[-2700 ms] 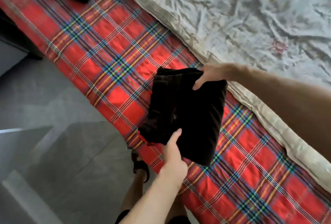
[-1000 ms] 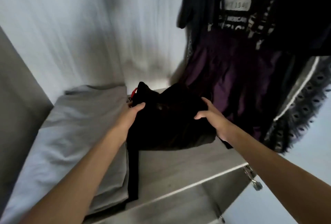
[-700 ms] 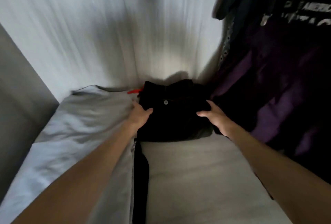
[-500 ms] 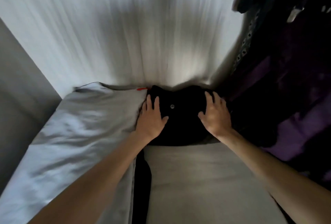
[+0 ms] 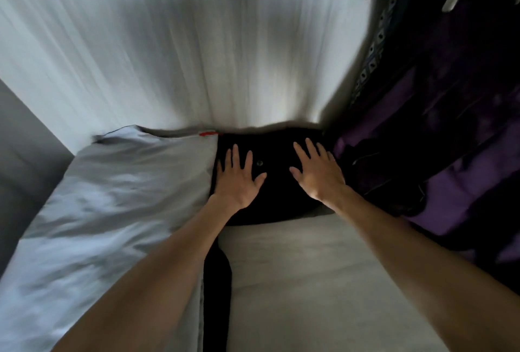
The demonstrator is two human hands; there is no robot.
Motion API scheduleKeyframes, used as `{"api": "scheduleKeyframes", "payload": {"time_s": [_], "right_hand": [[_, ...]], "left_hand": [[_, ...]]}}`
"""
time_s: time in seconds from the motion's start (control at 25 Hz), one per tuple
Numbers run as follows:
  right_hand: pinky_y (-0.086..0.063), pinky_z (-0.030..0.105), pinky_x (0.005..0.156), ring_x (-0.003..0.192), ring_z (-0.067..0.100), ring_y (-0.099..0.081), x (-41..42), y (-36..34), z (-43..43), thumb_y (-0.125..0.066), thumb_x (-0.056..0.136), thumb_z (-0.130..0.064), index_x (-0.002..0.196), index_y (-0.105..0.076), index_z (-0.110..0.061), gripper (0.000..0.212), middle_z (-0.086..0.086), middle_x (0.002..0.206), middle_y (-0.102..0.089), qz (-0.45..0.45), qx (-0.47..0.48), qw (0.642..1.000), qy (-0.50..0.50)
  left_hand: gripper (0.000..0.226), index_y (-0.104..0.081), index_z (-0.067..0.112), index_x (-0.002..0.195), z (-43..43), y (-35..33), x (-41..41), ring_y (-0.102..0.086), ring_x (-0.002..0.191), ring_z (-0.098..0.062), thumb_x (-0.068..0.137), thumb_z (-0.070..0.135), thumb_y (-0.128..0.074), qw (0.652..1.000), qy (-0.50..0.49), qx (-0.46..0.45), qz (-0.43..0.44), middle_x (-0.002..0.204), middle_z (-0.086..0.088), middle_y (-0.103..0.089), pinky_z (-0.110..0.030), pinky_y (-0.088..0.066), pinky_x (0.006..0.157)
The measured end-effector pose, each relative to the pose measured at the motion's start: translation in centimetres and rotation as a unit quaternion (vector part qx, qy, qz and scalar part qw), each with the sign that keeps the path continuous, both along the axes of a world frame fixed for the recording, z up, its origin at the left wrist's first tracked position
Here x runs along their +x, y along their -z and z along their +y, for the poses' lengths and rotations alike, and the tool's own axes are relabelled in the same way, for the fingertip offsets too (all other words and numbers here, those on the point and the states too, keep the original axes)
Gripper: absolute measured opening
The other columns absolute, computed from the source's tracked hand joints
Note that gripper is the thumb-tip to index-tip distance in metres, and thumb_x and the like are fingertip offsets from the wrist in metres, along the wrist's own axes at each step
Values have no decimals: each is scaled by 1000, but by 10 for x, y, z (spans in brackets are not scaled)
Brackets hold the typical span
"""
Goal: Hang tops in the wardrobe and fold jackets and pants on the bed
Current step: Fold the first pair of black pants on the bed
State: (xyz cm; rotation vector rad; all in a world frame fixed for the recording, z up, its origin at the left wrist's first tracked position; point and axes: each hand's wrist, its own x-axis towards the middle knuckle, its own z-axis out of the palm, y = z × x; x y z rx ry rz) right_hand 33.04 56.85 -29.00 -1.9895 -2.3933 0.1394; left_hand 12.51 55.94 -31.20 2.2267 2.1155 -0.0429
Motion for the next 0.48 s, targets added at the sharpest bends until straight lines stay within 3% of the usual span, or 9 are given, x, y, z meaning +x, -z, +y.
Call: {"api": "scheduleKeyframes", "payload": {"time_s": [0.12, 0.16, 0.24, 0.36, 0.48], "right_hand": [[-14, 45, 121, 152, 27, -4, 17, 2, -67, -10, 95, -63, 157, -13, -30, 70, 2, 166, -3, 7, -4, 1000, -6], [-14, 44, 121, 152, 26, -3, 25, -1, -89, -14, 96, -60, 157, -13, -31, 67, 0, 166, -2, 15, -13, 1000, -10], [-18, 41, 121, 152, 26, -9, 47, -8, -127, -41, 102, -38, 157, -17, -28, 61, 1, 166, -7, 29, -7, 999, -22], [-40, 37, 107, 133, 23, -45, 78, -31, -181, -55, 97, -23, 146, -42, -22, 51, 1, 151, -40, 131, -10, 991, 24], [-50, 36, 93, 106, 25, -64, 116, -51, -249, -58, 93, -22, 126, -64, -24, 33, 4, 118, -69, 229, -27, 967, 107]], "left_hand": [[72, -5, 16, 158, -5, -6, -3, 0, 152, -35, 102, 58, -22, 1000, 4, -17, 0, 164, -21, 6, -51, -4, 121], [71, -7, 15, 158, -6, -12, -4, -3, 151, -36, 102, 56, -24, 1000, 4, -30, 4, 164, -21, 2, -52, -5, 121], [68, -15, 13, 156, -18, -33, 3, -17, 148, -39, 103, 50, -33, 998, 17, -53, 0, 162, -21, -12, -54, -12, 120], [56, -36, 15, 147, -54, -80, 42, -49, 129, -34, 100, 42, -49, 991, 108, -38, -72, 146, -14, -45, -49, -40, 107], [48, -47, 22, 141, -118, -122, 110, -62, 115, -20, 99, 42, -53, 949, 234, -96, -187, 133, -1, -62, -33, -47, 97]]}}
